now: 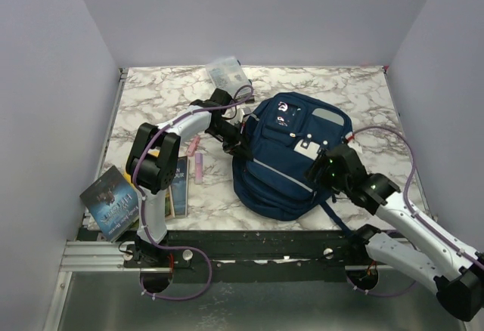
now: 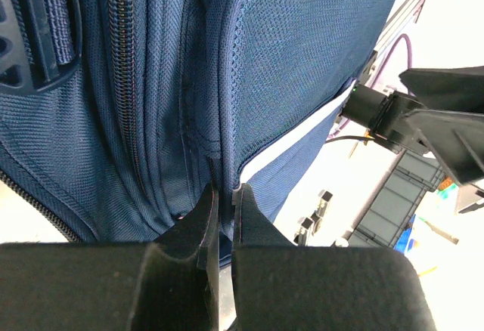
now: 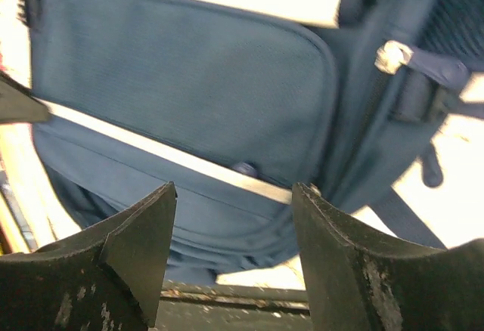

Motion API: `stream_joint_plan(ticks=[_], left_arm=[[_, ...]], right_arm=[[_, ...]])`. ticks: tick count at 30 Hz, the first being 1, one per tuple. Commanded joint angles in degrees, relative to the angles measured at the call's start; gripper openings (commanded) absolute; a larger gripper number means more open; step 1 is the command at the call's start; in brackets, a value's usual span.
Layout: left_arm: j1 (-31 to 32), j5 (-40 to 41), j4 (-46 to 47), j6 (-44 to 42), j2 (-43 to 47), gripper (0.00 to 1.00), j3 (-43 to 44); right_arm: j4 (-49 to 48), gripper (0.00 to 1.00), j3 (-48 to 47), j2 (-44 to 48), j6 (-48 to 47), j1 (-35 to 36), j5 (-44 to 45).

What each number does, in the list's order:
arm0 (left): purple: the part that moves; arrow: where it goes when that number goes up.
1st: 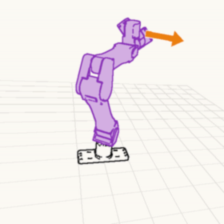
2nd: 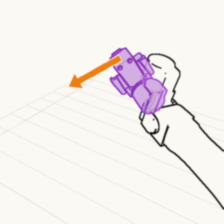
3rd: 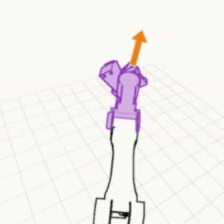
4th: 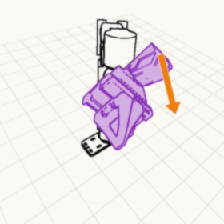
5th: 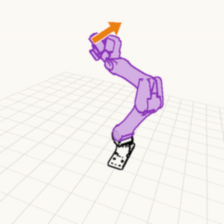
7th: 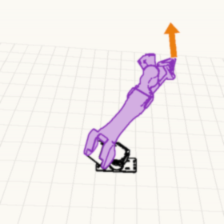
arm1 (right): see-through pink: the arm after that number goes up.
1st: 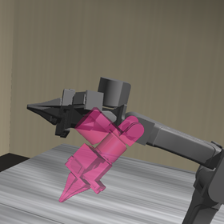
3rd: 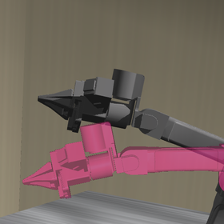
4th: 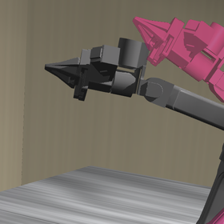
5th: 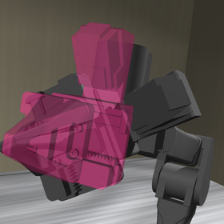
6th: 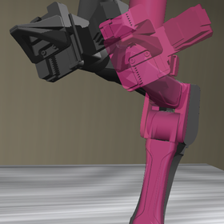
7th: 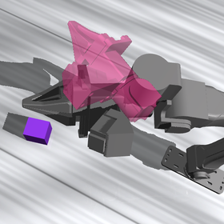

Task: Pack the student bag
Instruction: Zip the student bag at the center of the board, then unzip the student bag at the center of the board.

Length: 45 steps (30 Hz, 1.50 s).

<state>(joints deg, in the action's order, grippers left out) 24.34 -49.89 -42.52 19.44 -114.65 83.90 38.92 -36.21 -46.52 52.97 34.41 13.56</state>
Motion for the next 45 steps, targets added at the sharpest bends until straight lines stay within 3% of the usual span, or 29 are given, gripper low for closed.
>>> stream_joint_plan(ticks=[1,4,7,10,14,28,32,38,42,45], left_arm=[[0.6,0.2,-0.8,-0.3,-0.5,0.0,0.9],[1.5,0.2,-0.8,-0.4,-0.6,0.0,0.8],[2.2,0.4,-0.8,-0.5,-0.4,0.0,0.7],[2.3,0.1,-0.8,-0.5,-0.2,0.0,0.8],[2.4,-0.2,-0.8,-0.4,-0.2,0.0,0.8],[4.8,-2.3,-0.8,-0.3,0.7,0.0,1.3],[4.9,-2.8,-0.8,-0.3,0.6,0.0,1.4],[5.5,-2.7,-0.7,-0.2,0.7,0.0,1.4],[6.6,-2.2,-0.6,-0.2,0.8,0.0,1.2],[7.9,-3.0,-0.3,-0.2,0.7,0.0,1.1]], right_arm=[[-14.8,0.67,-5.6,-8.2,-4.4,-0.4,-0.5],[-23.4,0.68,-9.5,-17.4,-6.5,-2.4,-5.2],[-29.7,0.67,-12.3,-25.7,-5.1,-9.3,-14.5],[-38.1,0.62,-12.5,-32.7,-3.2,-15.7,-23.8],[-43.6,0.59,-13.1,-38.3,-0.8,-20.2,-29.1],[-48.2,0.44,-9.5,-43.0,2.5,-22.9,-29.7],[-47.7,0.43,-8.8,-42.9,-0.5,-22.9,-29.1],[-45.4,0.24,-8.5,-39.7,-6.0,-22.9,-27.0],[-46.9,0.01,-8.6,-38.8,-11.4,-22.9,-26.3],[-49.4,0.0,-8.6,-39.0,-16.7,-22.1,-28.3]])
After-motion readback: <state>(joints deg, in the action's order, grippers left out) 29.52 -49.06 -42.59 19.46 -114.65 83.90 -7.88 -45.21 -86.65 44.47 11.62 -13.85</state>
